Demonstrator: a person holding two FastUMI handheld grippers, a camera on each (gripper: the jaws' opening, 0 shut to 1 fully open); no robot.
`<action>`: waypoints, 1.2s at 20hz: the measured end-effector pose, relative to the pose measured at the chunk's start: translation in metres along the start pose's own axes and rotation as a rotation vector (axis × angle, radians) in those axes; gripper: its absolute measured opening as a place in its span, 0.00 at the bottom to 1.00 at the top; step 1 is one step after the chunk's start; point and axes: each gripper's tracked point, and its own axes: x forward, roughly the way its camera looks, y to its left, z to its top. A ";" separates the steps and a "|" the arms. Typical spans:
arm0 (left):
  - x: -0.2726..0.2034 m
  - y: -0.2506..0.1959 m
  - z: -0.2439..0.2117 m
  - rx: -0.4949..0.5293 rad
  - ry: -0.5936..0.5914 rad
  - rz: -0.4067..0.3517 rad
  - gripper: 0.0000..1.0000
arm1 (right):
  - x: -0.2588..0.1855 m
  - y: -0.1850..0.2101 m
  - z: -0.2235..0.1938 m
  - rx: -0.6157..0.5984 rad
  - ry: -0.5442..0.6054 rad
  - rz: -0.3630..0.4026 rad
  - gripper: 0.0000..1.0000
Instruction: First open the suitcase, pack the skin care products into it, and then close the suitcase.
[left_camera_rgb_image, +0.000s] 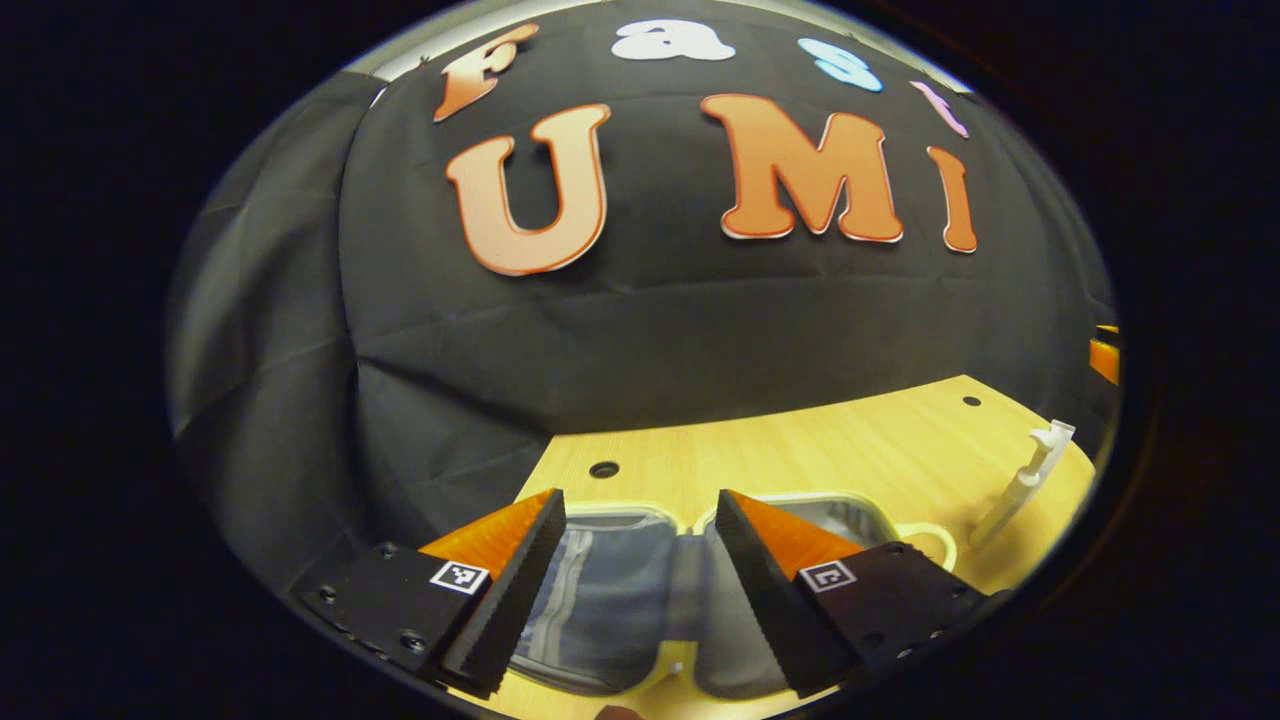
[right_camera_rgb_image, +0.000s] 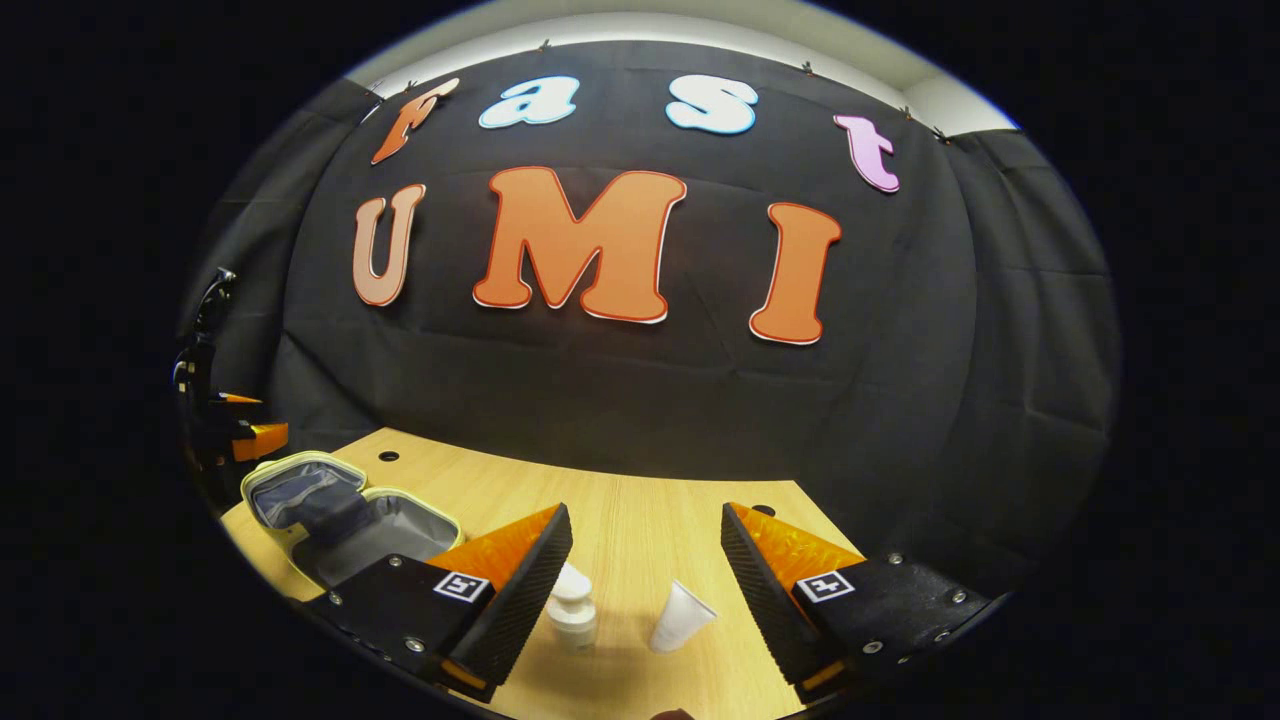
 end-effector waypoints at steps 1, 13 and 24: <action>-0.003 -0.017 0.005 0.001 -0.011 -0.005 0.99 | 0.000 -0.008 -0.004 0.004 0.004 0.006 0.96; -0.042 -0.264 0.002 0.049 0.021 -0.285 0.99 | -0.004 -0.078 -0.051 0.011 0.070 0.056 0.96; -0.027 -0.382 -0.091 0.128 0.179 -0.408 0.99 | -0.009 -0.098 -0.088 0.013 0.141 0.101 0.96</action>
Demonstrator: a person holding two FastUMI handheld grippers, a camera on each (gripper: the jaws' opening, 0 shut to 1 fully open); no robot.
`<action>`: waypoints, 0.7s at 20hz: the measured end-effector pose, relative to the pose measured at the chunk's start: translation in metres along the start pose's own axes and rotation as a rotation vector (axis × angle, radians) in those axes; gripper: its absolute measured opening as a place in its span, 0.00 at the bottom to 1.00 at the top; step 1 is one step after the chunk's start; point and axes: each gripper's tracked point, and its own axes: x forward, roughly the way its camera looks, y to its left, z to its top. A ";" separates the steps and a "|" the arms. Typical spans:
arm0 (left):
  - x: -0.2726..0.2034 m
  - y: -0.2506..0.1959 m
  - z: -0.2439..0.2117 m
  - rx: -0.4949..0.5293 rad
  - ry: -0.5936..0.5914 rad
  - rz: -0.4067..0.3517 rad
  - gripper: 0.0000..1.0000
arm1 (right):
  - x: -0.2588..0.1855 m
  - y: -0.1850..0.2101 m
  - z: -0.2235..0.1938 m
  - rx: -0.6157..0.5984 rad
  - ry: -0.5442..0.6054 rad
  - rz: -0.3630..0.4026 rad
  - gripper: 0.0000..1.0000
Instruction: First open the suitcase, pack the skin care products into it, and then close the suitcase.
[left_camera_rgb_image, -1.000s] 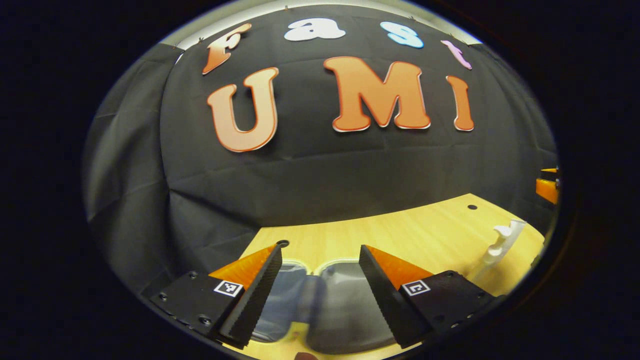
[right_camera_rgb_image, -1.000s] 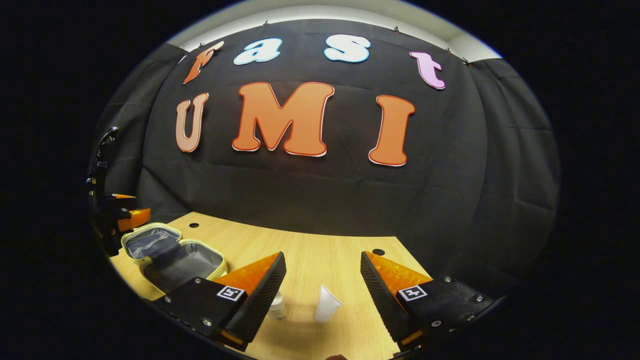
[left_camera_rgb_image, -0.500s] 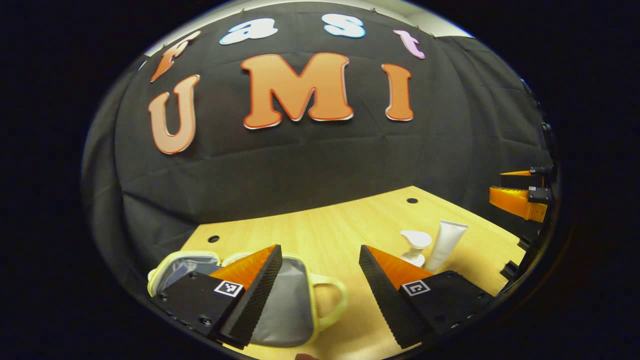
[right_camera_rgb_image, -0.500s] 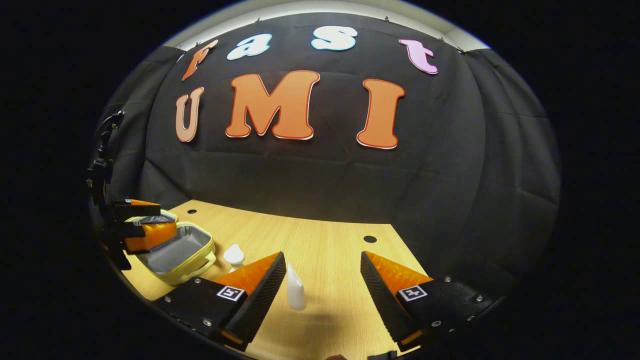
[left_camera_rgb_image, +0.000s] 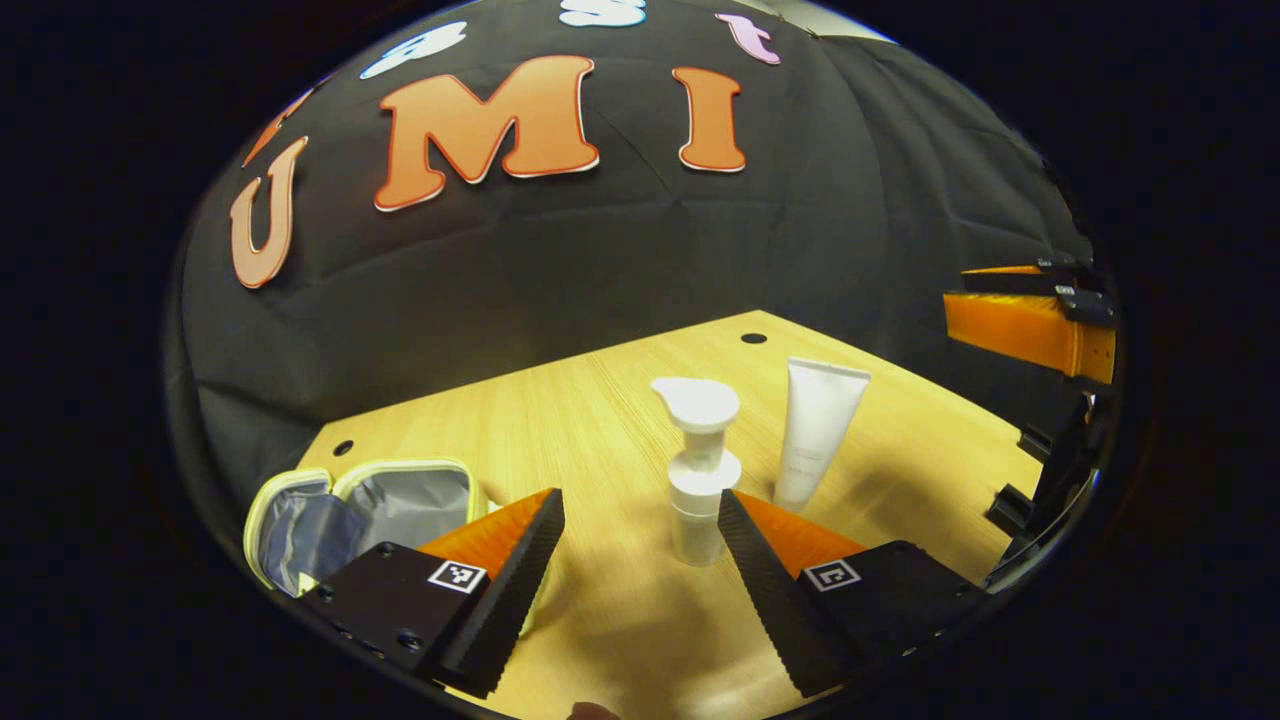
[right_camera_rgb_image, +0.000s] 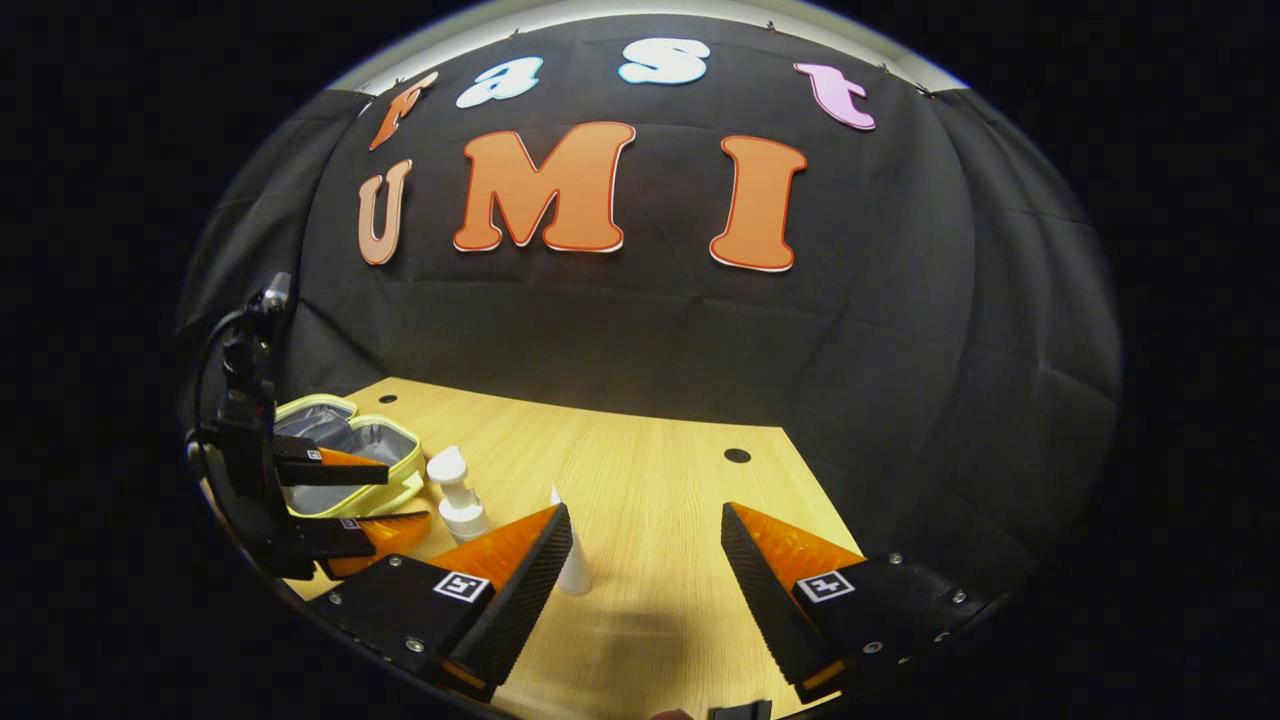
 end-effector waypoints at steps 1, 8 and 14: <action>0.007 -0.003 -0.006 -0.006 0.010 -0.002 1.00 | -0.001 0.002 -0.005 0.005 0.015 0.006 0.96; 0.058 -0.034 -0.027 -0.046 0.057 -0.056 1.00 | 0.007 -0.002 -0.016 -0.011 0.049 0.006 0.96; 0.089 -0.037 -0.040 -0.101 0.058 -0.071 1.00 | 0.015 0.007 -0.037 -0.020 0.081 0.032 0.96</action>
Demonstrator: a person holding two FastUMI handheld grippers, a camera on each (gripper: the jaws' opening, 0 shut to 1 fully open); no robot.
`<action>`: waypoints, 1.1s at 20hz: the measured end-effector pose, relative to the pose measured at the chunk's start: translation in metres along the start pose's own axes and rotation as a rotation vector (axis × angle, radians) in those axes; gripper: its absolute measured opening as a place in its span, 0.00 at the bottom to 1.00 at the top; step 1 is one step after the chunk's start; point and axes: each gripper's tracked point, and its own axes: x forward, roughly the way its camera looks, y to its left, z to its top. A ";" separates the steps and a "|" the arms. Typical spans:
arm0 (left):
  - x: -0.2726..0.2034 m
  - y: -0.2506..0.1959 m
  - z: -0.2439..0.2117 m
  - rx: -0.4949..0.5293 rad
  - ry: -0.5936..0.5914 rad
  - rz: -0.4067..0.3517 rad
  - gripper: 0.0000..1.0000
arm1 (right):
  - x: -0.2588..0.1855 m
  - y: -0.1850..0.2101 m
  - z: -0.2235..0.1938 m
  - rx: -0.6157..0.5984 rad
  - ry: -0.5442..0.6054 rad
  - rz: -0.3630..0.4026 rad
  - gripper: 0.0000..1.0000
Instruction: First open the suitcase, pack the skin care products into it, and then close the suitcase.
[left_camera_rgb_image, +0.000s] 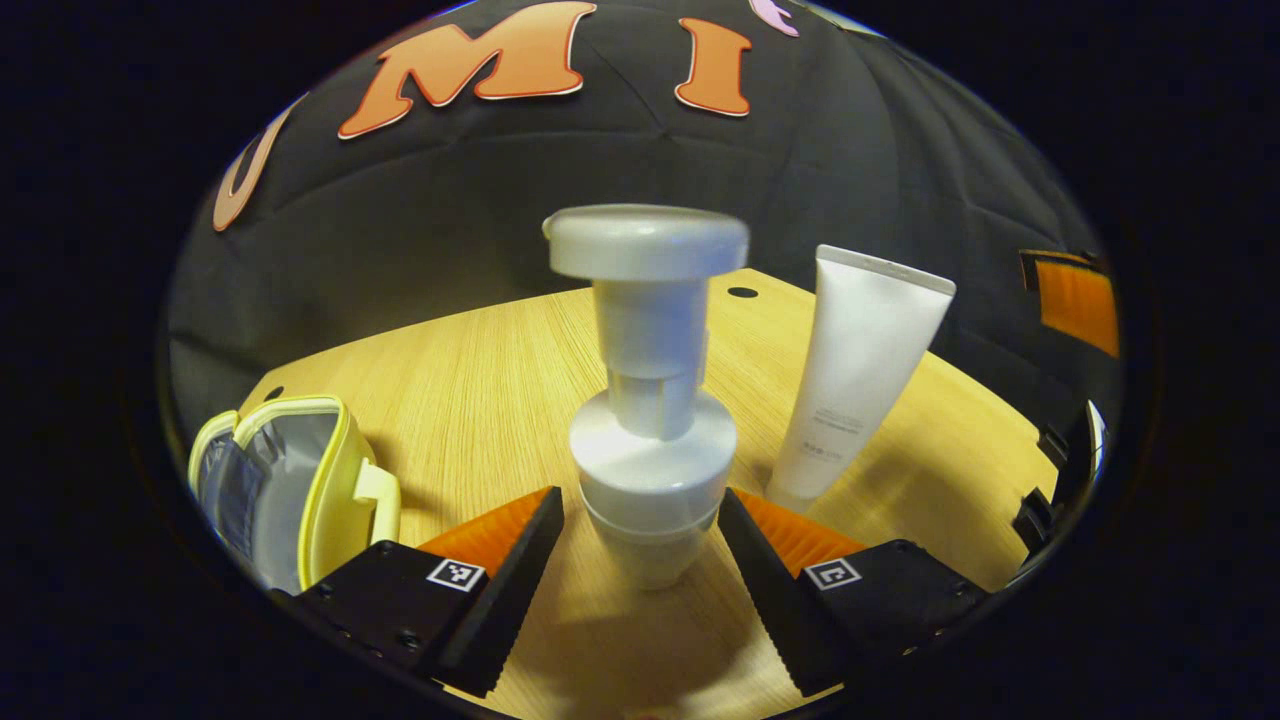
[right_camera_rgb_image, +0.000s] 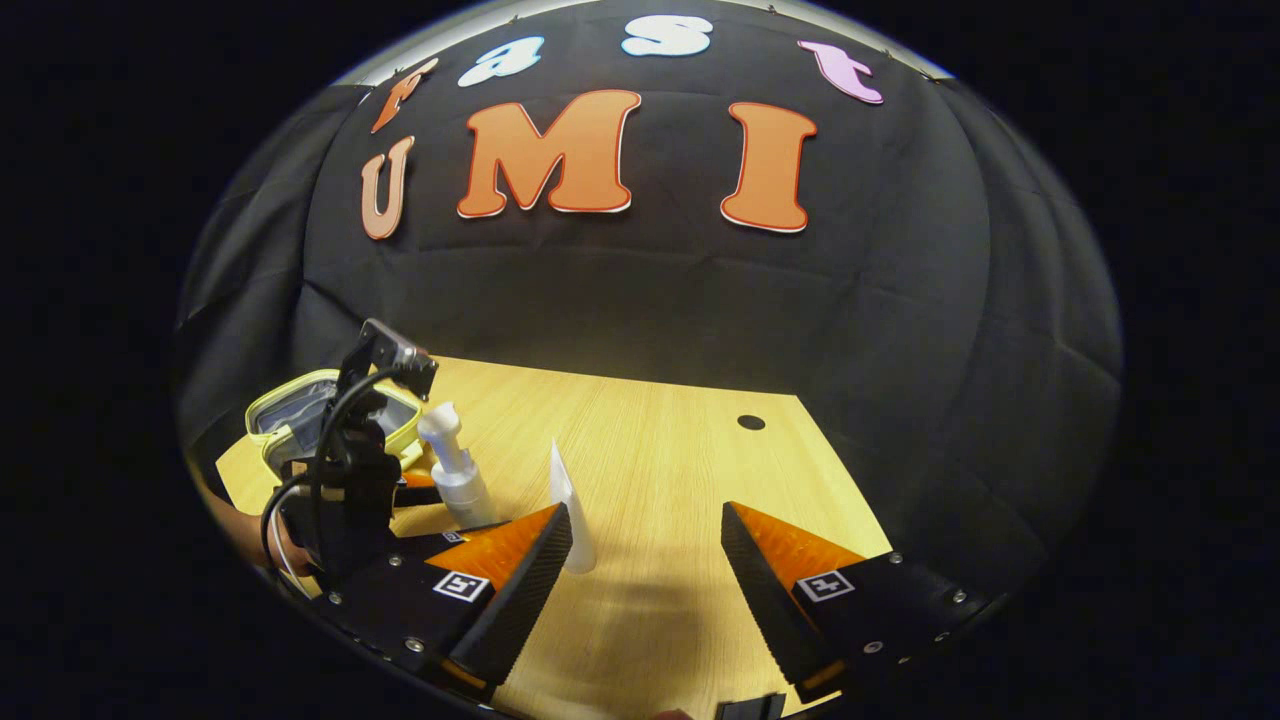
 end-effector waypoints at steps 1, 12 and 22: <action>0.001 -0.001 -0.001 -0.012 0.002 -0.007 0.95 | 0.004 0.001 -0.004 0.000 0.002 0.001 0.96; -0.070 0.032 0.028 -0.013 -0.023 0.070 0.63 | 0.045 0.031 -0.045 -0.008 0.088 0.094 0.96; -0.163 0.102 0.034 -0.068 -0.044 0.294 0.64 | 0.095 0.066 -0.075 -0.056 0.135 0.209 0.96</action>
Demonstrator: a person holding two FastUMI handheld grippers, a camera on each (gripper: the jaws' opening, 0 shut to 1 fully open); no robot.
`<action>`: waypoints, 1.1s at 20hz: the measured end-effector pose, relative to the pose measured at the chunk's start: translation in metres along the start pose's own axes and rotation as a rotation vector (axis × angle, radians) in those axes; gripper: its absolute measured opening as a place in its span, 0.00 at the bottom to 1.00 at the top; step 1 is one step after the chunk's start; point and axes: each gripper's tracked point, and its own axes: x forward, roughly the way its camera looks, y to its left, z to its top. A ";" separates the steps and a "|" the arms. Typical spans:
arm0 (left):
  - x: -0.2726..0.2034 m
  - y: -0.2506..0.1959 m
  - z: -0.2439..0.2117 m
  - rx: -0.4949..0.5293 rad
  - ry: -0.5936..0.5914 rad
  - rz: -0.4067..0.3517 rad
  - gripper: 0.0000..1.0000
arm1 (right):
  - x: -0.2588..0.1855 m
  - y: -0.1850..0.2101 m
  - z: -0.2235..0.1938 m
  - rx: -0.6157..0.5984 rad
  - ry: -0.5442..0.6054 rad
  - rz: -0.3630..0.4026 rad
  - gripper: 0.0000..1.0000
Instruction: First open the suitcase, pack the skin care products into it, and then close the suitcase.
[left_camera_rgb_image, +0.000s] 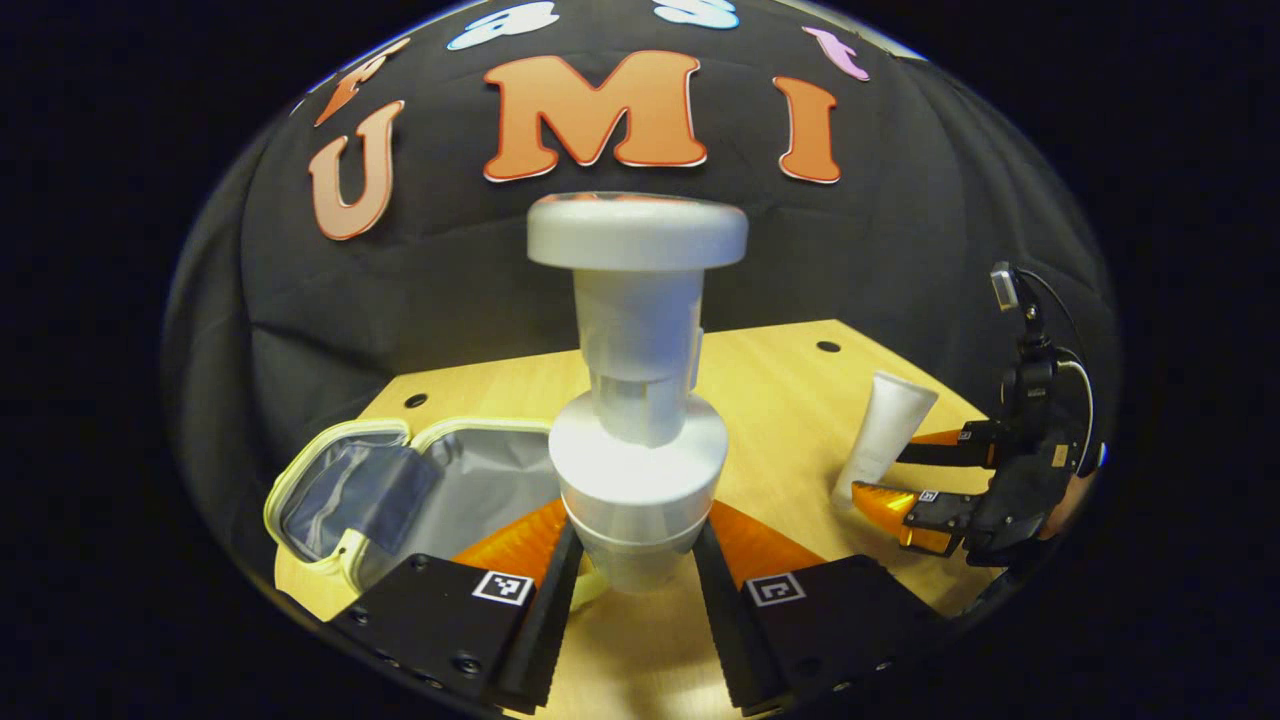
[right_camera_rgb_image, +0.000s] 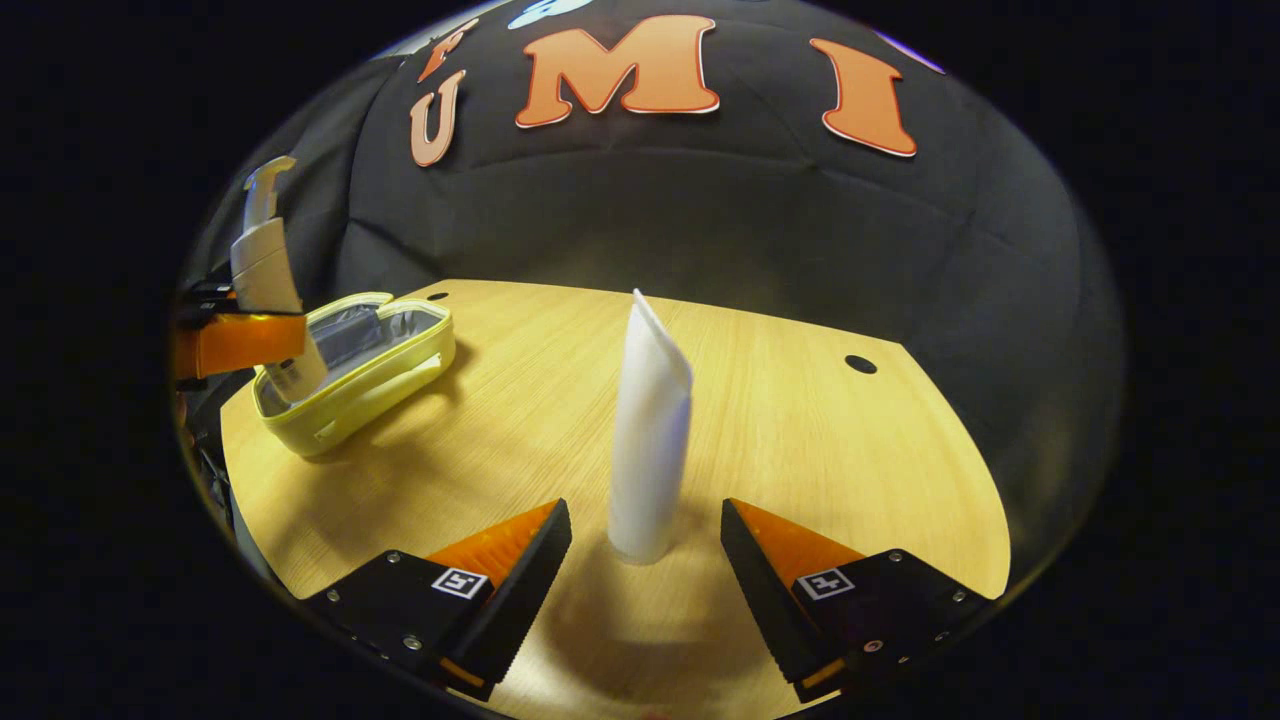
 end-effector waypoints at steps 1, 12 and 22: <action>-0.005 0.006 -0.004 -0.010 0.006 0.016 0.63 | 0.005 0.001 -0.001 0.004 -0.001 0.009 0.96; -0.055 0.061 -0.016 -0.020 0.054 0.159 0.63 | 0.025 -0.001 -0.011 0.021 0.027 0.005 0.51; -0.038 0.115 0.030 -0.013 -0.029 0.081 0.63 | -0.020 0.006 0.048 0.051 -0.010 -0.072 0.48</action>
